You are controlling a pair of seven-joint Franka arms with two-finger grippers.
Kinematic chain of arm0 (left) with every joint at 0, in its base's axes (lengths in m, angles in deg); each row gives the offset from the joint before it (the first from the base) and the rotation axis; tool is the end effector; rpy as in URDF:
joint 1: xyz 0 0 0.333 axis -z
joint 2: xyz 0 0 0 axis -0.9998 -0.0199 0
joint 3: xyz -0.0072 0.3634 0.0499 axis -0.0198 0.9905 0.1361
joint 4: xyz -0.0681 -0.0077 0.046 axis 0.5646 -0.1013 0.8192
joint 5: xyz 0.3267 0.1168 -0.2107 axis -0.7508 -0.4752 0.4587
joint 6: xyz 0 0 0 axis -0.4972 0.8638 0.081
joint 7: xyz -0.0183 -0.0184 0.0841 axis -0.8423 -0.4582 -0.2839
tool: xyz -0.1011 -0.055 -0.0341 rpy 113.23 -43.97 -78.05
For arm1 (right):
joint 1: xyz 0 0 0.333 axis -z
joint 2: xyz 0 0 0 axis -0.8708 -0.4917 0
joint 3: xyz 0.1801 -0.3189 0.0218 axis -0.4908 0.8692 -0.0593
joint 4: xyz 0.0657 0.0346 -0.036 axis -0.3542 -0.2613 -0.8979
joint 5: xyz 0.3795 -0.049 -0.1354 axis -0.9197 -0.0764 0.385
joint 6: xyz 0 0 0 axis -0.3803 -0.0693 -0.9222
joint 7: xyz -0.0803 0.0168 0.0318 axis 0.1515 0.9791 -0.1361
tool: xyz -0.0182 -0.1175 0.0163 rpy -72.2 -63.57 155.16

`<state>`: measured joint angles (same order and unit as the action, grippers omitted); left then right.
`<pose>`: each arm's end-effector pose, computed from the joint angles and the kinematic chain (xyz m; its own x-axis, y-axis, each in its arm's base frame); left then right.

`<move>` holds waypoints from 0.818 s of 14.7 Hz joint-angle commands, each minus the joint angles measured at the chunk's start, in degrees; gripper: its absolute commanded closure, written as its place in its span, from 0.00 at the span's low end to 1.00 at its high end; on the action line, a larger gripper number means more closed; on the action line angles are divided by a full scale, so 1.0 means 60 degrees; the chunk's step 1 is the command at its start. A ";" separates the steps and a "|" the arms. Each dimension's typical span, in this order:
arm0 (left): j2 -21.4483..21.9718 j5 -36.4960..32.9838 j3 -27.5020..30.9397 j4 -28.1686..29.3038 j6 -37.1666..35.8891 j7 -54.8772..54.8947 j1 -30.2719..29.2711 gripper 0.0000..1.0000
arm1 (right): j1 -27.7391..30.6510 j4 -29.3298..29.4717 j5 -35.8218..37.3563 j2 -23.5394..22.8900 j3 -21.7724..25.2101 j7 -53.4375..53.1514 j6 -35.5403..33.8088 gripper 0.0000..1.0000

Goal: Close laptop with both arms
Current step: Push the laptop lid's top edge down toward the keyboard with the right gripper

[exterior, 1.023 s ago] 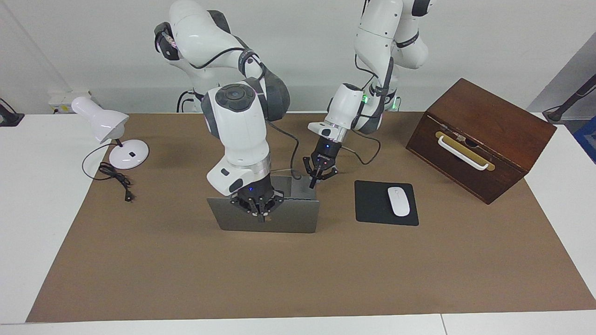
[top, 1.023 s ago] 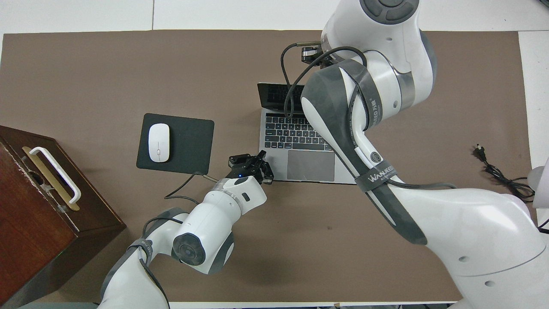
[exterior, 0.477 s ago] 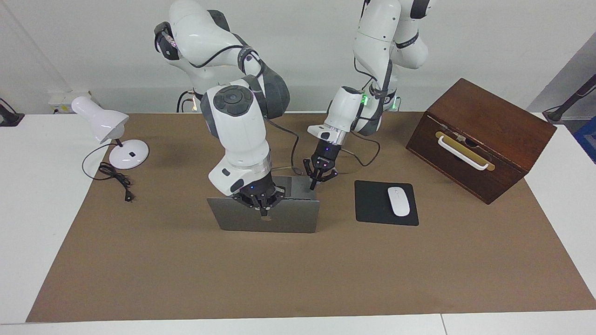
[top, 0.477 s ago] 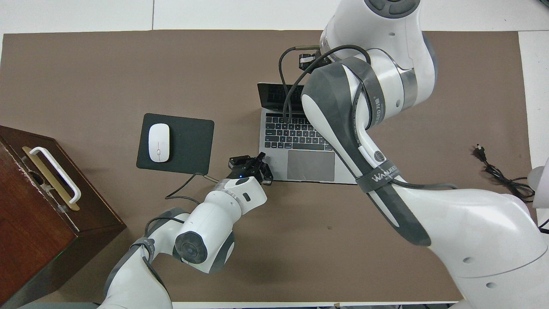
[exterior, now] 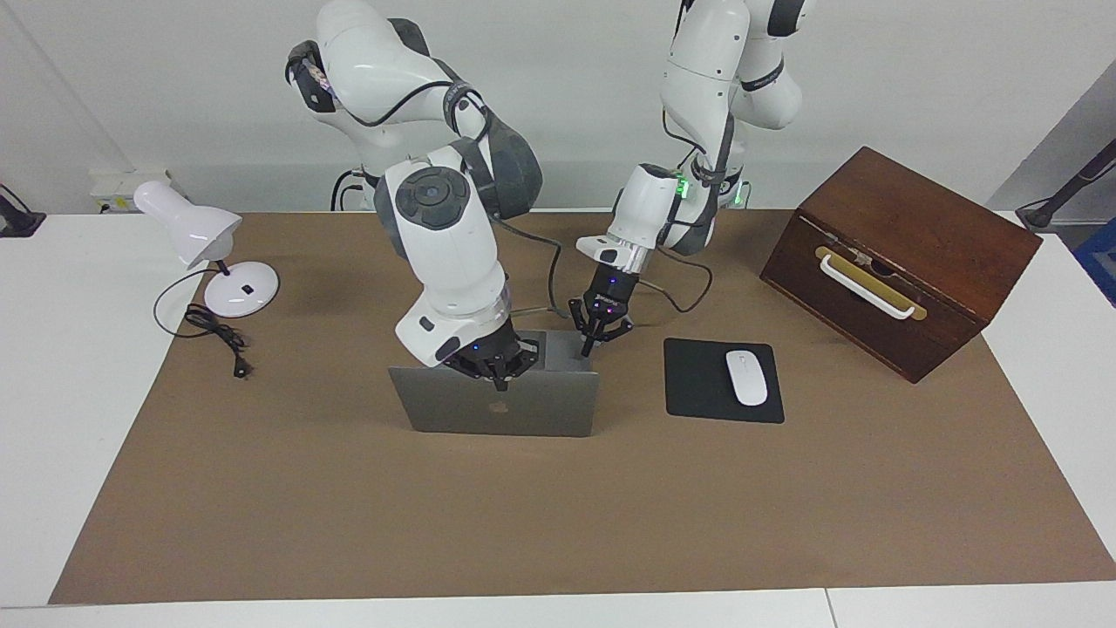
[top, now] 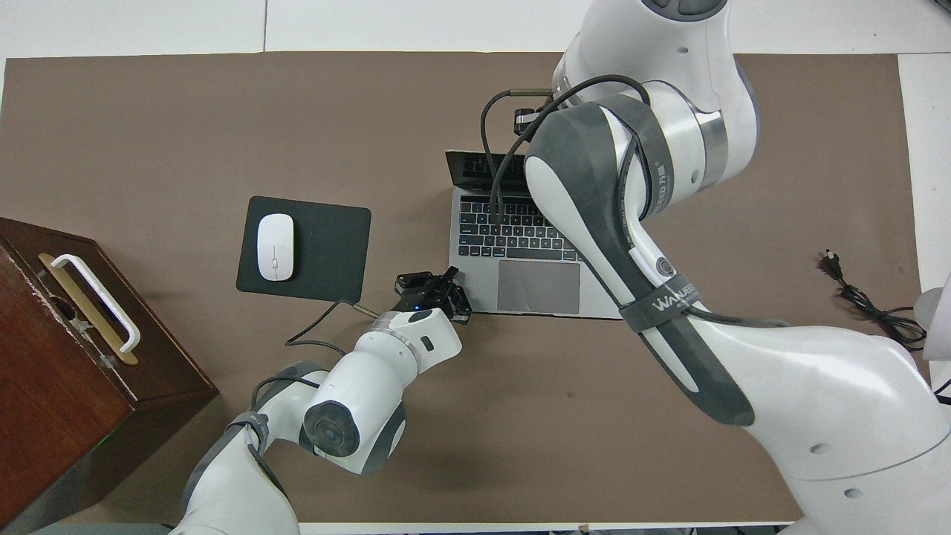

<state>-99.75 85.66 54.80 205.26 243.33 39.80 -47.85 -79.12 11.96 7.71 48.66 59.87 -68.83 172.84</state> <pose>0.4426 -0.3600 0.3001 0.6611 -0.3229 0.6772 -0.5069 -0.8577 0.0858 0.7322 0.2928 0.5080 0.9973 -0.0730 0.0107 -0.0712 -0.9899 -0.1225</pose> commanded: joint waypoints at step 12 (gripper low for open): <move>-0.0352 -0.0008 0.0134 0.0044 0.0198 0.0134 0.0388 1.00 | 0.0473 -0.1313 -0.1671 0.0098 -0.0117 -0.0440 -0.0342 1.00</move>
<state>-100.57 85.63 54.82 205.24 243.47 40.07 -47.02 -77.33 6.34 0.33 48.50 59.90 -70.37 170.92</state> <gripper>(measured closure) 0.991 0.991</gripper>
